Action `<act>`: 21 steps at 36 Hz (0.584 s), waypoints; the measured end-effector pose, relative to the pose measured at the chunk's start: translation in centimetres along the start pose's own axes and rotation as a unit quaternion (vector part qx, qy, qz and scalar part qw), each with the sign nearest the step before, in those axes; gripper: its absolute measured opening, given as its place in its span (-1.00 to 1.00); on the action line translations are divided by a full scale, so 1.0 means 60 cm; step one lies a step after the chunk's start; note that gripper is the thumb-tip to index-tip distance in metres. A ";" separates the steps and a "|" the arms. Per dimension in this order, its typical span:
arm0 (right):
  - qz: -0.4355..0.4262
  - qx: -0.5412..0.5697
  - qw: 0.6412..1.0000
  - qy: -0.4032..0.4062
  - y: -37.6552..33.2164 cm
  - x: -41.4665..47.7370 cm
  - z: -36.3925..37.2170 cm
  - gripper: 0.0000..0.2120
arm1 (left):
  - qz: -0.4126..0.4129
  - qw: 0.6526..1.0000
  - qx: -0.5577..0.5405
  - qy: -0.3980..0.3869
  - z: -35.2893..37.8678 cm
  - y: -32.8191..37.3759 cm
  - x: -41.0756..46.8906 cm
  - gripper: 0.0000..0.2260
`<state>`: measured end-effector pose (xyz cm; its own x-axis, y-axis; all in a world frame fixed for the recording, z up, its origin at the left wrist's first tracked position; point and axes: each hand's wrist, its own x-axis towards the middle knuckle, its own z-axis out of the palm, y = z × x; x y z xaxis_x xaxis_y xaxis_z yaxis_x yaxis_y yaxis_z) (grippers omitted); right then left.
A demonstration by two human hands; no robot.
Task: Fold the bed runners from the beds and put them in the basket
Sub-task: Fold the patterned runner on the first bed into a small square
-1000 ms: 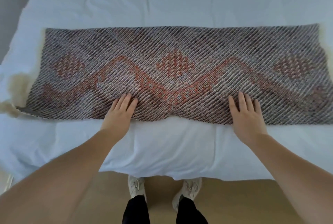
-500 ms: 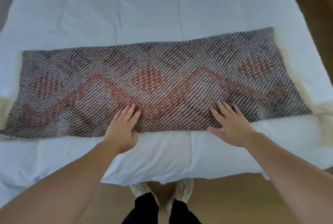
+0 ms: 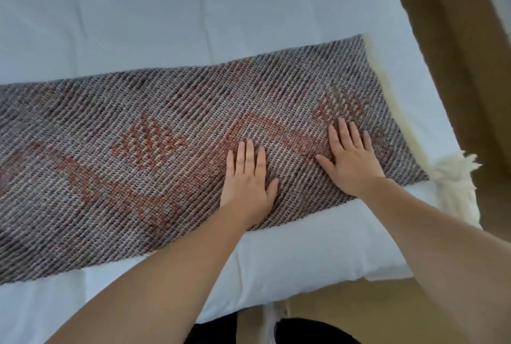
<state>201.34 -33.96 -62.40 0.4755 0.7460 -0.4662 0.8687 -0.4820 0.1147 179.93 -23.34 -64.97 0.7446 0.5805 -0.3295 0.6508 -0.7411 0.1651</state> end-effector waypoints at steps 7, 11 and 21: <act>-0.003 -0.004 1.000 0.009 0.130 0.044 0.005 -0.16 | 0.037 0.998 -0.040 -0.012 -0.004 0.141 0.073 -0.33; -0.041 0.034 0.998 0.044 0.191 0.119 -0.023 -0.25 | 0.046 0.997 -0.054 -0.005 -0.011 0.247 0.127 -0.36; -0.135 0.234 0.961 0.063 0.274 0.285 -0.146 -0.36 | -0.135 0.985 -0.105 -0.040 -0.044 0.479 0.239 -0.23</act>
<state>224.95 -25.09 -60.77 0.2809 0.9080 -0.3107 0.8188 -0.3956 -0.4159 209.69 -35.40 -62.50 0.5322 0.7114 -0.4590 0.8456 -0.4733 0.2470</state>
